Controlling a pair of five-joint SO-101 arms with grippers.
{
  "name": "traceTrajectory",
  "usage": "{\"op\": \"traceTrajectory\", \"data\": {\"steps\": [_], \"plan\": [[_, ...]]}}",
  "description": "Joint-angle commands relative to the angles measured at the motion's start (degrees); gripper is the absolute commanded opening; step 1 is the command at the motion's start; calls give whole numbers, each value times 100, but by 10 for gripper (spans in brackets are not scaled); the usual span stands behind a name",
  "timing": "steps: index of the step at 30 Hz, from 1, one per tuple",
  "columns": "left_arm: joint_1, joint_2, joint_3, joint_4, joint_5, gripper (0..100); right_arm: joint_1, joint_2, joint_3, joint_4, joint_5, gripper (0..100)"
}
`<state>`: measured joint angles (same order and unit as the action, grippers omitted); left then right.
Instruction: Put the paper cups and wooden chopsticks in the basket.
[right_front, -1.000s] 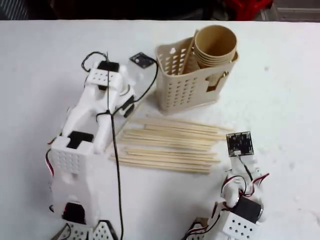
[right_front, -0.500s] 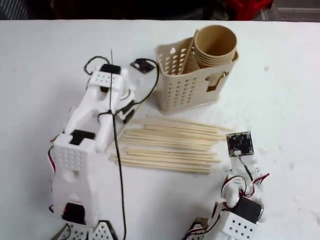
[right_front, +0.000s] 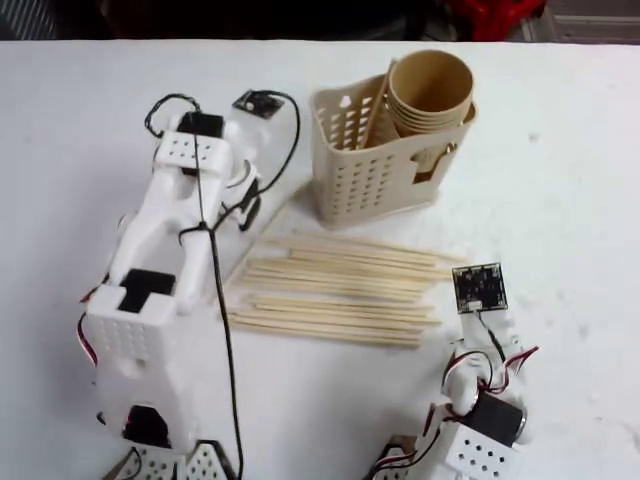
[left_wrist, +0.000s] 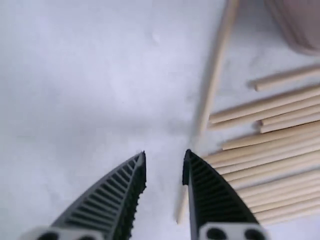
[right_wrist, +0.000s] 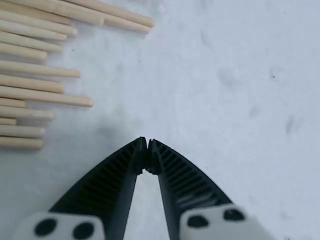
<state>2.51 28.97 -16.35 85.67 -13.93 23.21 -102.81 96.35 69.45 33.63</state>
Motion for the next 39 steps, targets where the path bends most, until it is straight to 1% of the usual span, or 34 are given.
{"op": "traceTrajectory", "data": {"steps": [1, 5, 8, 13, 18, 20, 22, 24, 28, 30, 33, 35, 39], "plan": [[92, -444, 343, -158, 97, 135, 22, 4, 53, -92, 44, 21], [198, -453, 1134, -1020, 53, 136, 22, 4, 53, -92, 44, 21], [259, -541, 1556, -1424, -79, 138, 22, 4, 53, -92, 44, 21], [259, -822, 1952, -1793, -149, 138, 22, 4, 53, -92, 44, 21], [215, -1033, 1916, -1732, -114, 138, 31, 4, 53, -92, 44, 21], [207, -1314, 1960, -1626, -114, 138, 31, 4, 53, -92, 44, 21], [215, -1745, 2233, -1697, -114, 138, 22, 4, 53, -92, 44, 21], [215, -2281, 2760, -2040, -123, 138, 22, 4, 53, -92, 44, 21], [268, -3442, 4158, -3007, -149, 138, 13, 4, 53, -92, 44, 21], [435, -3688, 4536, -3147, -273, 139, 13, 4, 53, -92, 44, 21], [673, -3600, 4563, -3270, -325, 159, 4, 4, 53, -92, 44, 21], [673, -3371, 4431, -3402, -229, 186, 22, 4, 53, -84, 44, 21], [620, -2571, 3912, -3367, -211, 180, 31, 4, 53, -84, 44, 21]]}}
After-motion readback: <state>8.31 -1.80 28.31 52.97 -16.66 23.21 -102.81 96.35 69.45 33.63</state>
